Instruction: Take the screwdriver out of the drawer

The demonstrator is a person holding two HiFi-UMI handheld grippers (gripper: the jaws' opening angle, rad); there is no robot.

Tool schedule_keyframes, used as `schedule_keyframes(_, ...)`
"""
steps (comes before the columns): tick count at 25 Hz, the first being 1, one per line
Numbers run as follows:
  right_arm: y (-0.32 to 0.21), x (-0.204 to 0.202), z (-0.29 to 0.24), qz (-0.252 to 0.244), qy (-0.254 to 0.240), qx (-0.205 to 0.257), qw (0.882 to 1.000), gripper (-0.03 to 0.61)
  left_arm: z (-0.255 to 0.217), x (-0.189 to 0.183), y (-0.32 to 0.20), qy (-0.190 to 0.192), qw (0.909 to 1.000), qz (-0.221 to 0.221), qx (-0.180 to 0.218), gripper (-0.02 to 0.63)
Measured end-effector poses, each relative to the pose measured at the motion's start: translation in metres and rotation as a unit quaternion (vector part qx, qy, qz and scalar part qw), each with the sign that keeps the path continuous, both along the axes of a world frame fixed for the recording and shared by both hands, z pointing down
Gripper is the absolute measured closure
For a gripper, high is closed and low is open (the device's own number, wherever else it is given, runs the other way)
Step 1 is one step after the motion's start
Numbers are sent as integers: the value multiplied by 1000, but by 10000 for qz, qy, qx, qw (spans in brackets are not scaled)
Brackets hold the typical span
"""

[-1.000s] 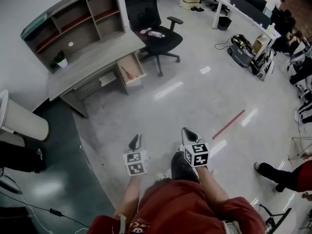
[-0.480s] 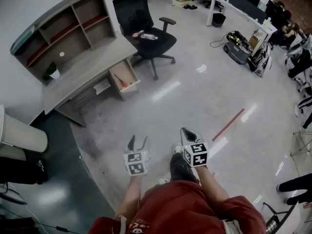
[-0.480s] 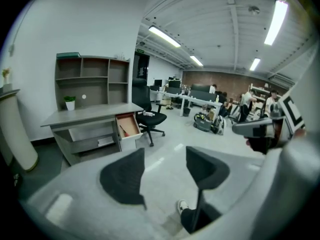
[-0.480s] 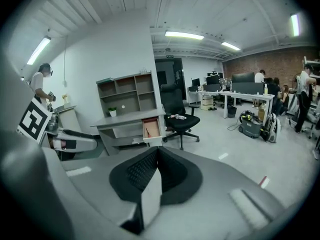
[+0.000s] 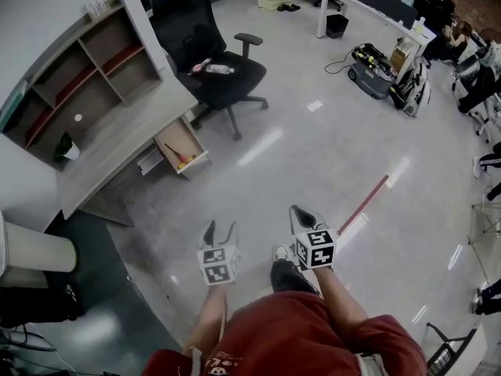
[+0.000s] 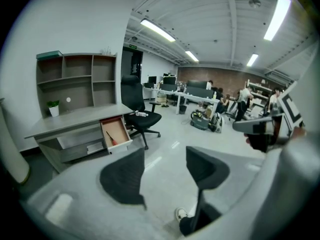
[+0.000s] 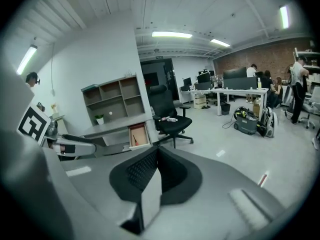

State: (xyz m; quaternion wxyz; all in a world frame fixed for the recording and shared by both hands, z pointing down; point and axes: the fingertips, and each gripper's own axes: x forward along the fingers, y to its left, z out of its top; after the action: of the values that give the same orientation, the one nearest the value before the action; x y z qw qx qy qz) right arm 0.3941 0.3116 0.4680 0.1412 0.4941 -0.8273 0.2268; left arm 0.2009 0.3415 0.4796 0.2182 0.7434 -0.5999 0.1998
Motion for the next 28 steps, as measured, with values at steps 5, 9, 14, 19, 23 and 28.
schedule_keyframes(5, -54, 28, -5, 99, -88, -20, 9999, 578, -5, 24, -55, -69, 9999, 46, -69, 354)
schedule_keyframes(9, -101, 46, -4, 72, -148, -21, 9999, 578, -8, 41, -101, -89, 9999, -10, -54, 354)
schedule_keyframes(14, -154, 70, -5, 51, -196, -5, 9998, 578, -9, 64, -153, -107, 9999, -39, -48, 354)
schedule_keyframes(19, -190, 102, -1, 109, -255, -31, 9996, 578, -9, 92, -190, -158, 9999, -13, -60, 354)
schedule_keyframes(23, -209, 110, 0, 96, -277, 9, 9996, 578, -8, 97, -207, -167, 9998, -48, -84, 354)
schedule_keyframes(28, -222, 112, 1, 74, -294, 16, 9995, 578, -8, 101, -221, -180, 9998, -78, -66, 354)
